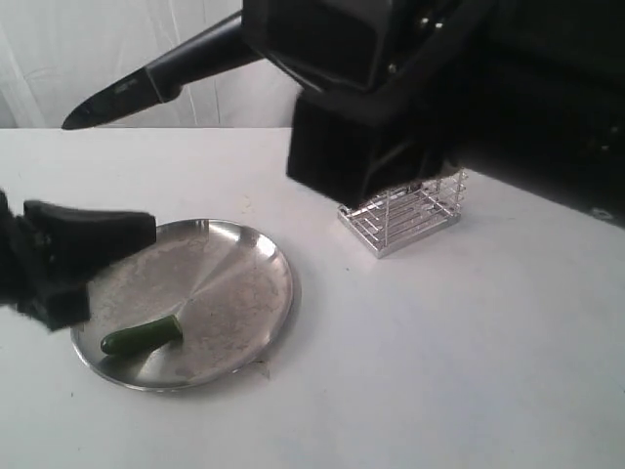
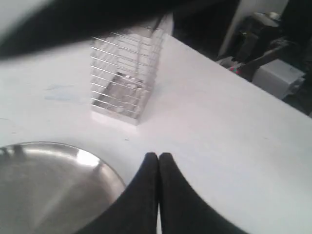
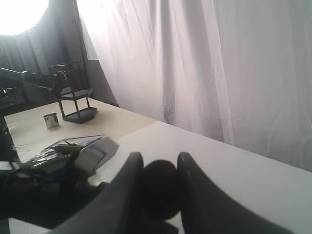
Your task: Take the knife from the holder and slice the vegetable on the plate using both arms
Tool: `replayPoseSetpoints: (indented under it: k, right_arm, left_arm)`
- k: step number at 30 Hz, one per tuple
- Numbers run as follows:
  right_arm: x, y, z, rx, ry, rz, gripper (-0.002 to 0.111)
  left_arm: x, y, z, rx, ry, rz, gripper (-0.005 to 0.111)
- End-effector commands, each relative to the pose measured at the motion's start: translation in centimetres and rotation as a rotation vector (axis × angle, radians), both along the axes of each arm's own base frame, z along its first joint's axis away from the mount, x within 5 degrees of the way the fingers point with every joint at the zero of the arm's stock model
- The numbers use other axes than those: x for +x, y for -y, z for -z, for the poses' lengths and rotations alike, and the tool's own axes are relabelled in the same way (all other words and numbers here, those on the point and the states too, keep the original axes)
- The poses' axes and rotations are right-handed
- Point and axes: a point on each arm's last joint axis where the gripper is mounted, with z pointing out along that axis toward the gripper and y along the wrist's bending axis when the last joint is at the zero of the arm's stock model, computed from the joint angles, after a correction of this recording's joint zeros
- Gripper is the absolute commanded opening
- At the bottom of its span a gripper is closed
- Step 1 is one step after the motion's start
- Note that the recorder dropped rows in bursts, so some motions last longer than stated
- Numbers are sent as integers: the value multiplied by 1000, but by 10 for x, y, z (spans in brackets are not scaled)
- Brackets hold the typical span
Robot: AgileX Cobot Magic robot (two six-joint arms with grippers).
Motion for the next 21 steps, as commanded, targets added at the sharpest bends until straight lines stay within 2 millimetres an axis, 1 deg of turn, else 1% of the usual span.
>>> replayPoseSetpoints:
  k: [1,2,3,4,5,7,9,12,17,21]
  right_arm:
    - [12,-15,2,27,76,39,13]
    - [17,-18,0,59,132,70,13]
    - [21,-22,1,78,148,90,13]
    - [23,-24,3,81,141,97,13]
    - [27,-29,9,65,123,99,13]
    - [32,-37,19,23,99,93,13]
    - [34,-43,28,-23,67,81,13]
    - [34,-45,34,-68,34,65,13]
    - [32,-47,44,-167,-18,30,13]
    - [30,-48,54,-234,-54,7,13]
  left_arm:
    - [45,-8,-25,63,20,-204,0]
    - [53,-8,-35,61,39,-233,0]
    - [56,-6,-42,50,57,-218,0]
    - [57,-4,-44,38,65,-199,0]
    - [56,1,-49,8,74,-150,0]
    - [57,3,-53,-12,81,-120,0]
    - [59,0,-52,16,84,-166,0]
    - [63,-6,-50,50,77,-229,0]
    - [62,-5,-50,95,112,-211,0]
    - [62,-5,-50,95,113,-209,0]
